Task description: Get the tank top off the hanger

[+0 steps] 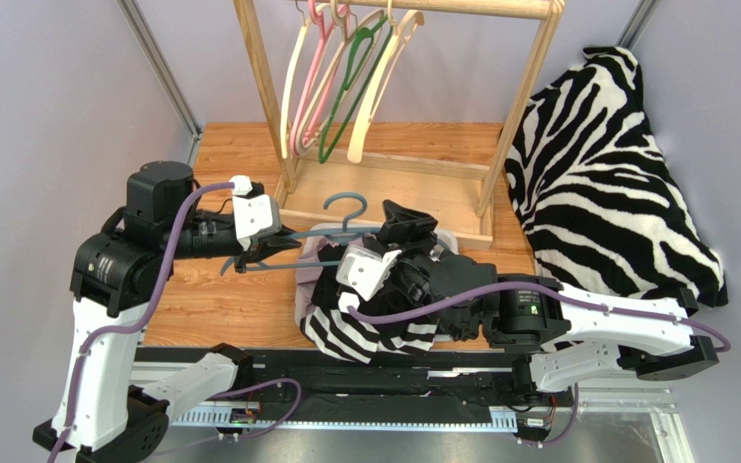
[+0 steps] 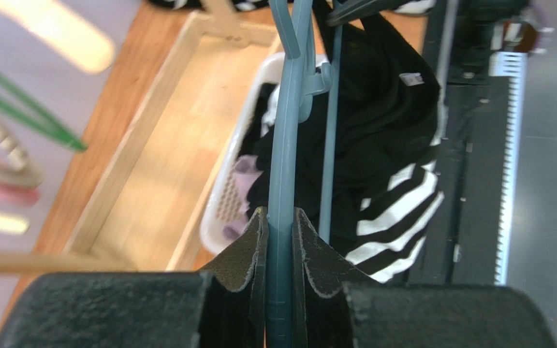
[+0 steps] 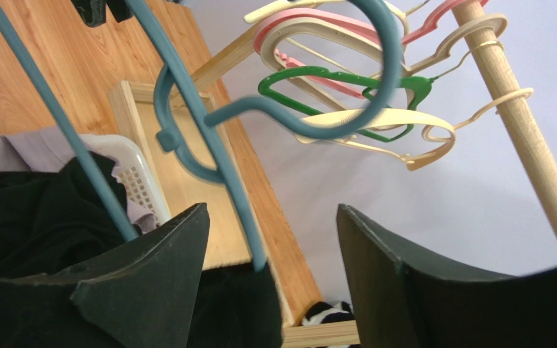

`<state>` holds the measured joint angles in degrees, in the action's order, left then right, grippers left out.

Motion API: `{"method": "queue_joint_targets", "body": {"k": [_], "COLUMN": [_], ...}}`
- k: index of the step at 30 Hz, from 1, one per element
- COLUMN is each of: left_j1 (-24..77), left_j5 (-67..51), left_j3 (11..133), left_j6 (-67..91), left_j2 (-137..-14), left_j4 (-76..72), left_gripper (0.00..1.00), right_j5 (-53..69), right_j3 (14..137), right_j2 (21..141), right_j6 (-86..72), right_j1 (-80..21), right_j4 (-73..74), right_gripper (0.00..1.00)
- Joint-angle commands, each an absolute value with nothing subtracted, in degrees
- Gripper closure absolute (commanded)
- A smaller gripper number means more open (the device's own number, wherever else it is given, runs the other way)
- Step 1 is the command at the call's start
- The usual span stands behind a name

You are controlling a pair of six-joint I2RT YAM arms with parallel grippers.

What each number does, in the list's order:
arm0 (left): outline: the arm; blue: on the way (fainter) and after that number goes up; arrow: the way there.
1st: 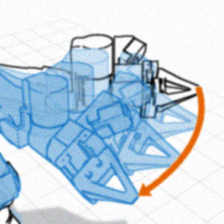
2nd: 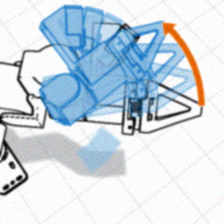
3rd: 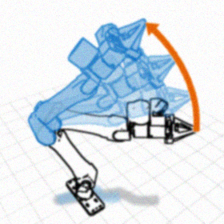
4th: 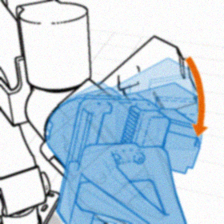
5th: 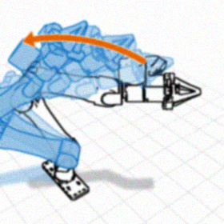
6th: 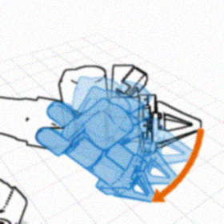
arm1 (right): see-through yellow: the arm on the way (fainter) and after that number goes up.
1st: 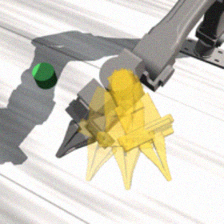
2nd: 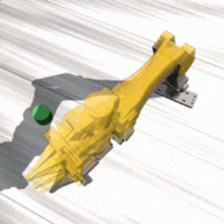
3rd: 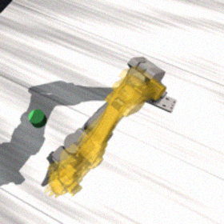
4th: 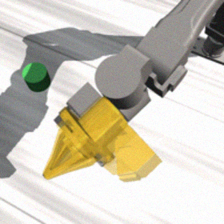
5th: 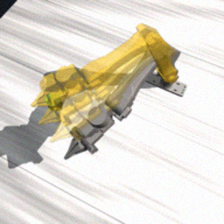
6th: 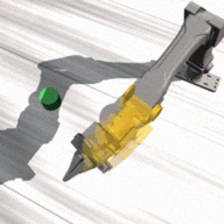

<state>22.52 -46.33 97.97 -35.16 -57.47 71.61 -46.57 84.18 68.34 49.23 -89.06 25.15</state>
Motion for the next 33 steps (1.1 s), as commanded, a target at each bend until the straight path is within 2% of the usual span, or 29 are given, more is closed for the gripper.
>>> {"method": "queue_joint_targets", "body": {"k": [1,6,11,17,21,23,26,27,32,33], "left_j1": [22.7,22.7,22.7,22.7,22.6,22.5,22.1,22.1,22.0,22.0], "left_j5": [-32.5,-26.0,-28.4,-31.1,-33.7,-34.4,-34.5,-34.8,-35.0,-35.1], "left_j3": [96.2,96.5,96.9,98.3,98.8,99.1,99.2,99.2,98.8,98.7], "left_j6": [-27.3,-25.2,-24.5,-24.1,-24.3,-24.5,-24.2,-24.2,-24.2,-24.1], "left_j2": [-54.5,-55.1,-55.6,-56.0,-55.5,-55.1,-54.8,-54.8,-54.2,-54.2], "left_j4": [61.2,59.1,58.8,59.9,61.5,61.9,61.8,62.0,61.9,61.8], "left_gripper": [1.0,1.0,1.0,1.0,1.0,1.0,1.0,1.0,1.0,1.0], "right_j5": [-46.4,-44.7,-46.5,-49.0,-46.8,-45.6,-41.6,-40.8,-43.1,-43.5], "right_j3": [84.3,81.7,73.9,72.3,72.4,72.4,72.1,72.0,72.5,72.5], "right_j2": [64.6,57.8,53.9,58.0,62.2,63.0,63.5,63.5,63.1,62.8], "right_j6": [38.6,29.5,20.3,12.1,9.4,7.8,5.5,5.2,7.4,7.4], "right_j1": [-88.7,-88.8,-88.7,-86.7,-83.4,-80.7,-76.6,-75.9,-75.0,-74.9], "right_j4": [18.5,20.8,19.7,18.0,15.4,14.2,13.1,12.7,12.7,13.1], "right_gripper": [0.26,0.25,0.28,0.35,0.29,0.3,0.43,0.51,0.72,0.82]}}
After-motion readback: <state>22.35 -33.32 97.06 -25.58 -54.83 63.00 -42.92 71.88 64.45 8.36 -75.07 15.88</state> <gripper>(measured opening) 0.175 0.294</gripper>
